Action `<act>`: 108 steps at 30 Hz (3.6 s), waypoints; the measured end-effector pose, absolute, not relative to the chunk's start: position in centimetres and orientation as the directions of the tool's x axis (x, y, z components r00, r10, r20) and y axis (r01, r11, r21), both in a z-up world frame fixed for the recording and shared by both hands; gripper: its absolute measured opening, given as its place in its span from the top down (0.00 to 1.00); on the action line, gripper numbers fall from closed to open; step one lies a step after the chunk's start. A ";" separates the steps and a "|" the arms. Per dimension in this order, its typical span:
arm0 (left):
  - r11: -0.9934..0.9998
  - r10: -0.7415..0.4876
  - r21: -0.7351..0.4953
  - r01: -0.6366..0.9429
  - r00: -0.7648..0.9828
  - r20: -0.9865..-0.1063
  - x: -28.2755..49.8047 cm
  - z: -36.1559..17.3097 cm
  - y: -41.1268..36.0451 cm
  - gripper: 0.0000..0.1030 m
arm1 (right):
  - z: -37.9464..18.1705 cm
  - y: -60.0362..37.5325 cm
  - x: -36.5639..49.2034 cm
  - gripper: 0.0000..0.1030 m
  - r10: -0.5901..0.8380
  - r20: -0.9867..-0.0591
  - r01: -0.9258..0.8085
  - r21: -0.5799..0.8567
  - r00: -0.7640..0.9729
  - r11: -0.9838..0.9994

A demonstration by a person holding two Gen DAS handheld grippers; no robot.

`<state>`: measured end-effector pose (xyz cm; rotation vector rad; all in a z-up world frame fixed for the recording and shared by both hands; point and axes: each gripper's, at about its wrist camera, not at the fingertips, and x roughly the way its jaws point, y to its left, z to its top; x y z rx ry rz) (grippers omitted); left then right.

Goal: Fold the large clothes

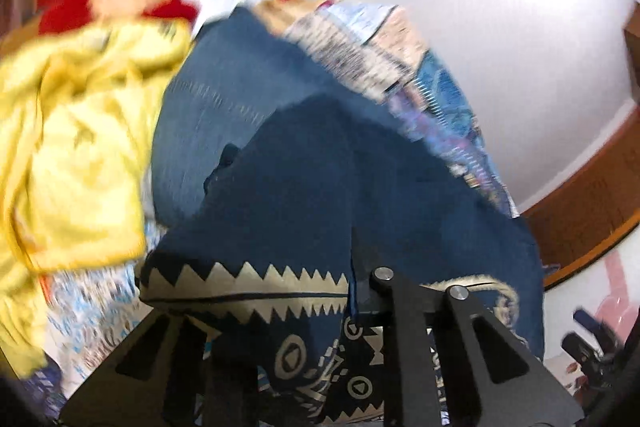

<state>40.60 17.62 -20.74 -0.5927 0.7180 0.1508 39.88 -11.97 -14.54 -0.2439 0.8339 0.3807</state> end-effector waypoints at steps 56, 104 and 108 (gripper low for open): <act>0.925 -0.334 -0.098 0.367 0.663 -0.670 38.6 -8.0 -6.2 0.31 | -8.5 -26.9 34.7 0.01 0.269 -0.714 -0.228 0.156 0.647 0.961; 0.921 -0.389 -0.293 0.256 0.550 -0.739 44.9 -16.7 2.4 0.13 | -17.5 -22.1 44.4 0.00 0.435 -0.792 -0.375 0.282 0.429 0.883; 0.861 -0.503 -0.467 0.200 0.460 -0.731 48.7 -19.7 2.8 0.13 | -21.1 -22.7 48.1 0.00 0.535 -0.786 -0.331 0.439 0.309 0.835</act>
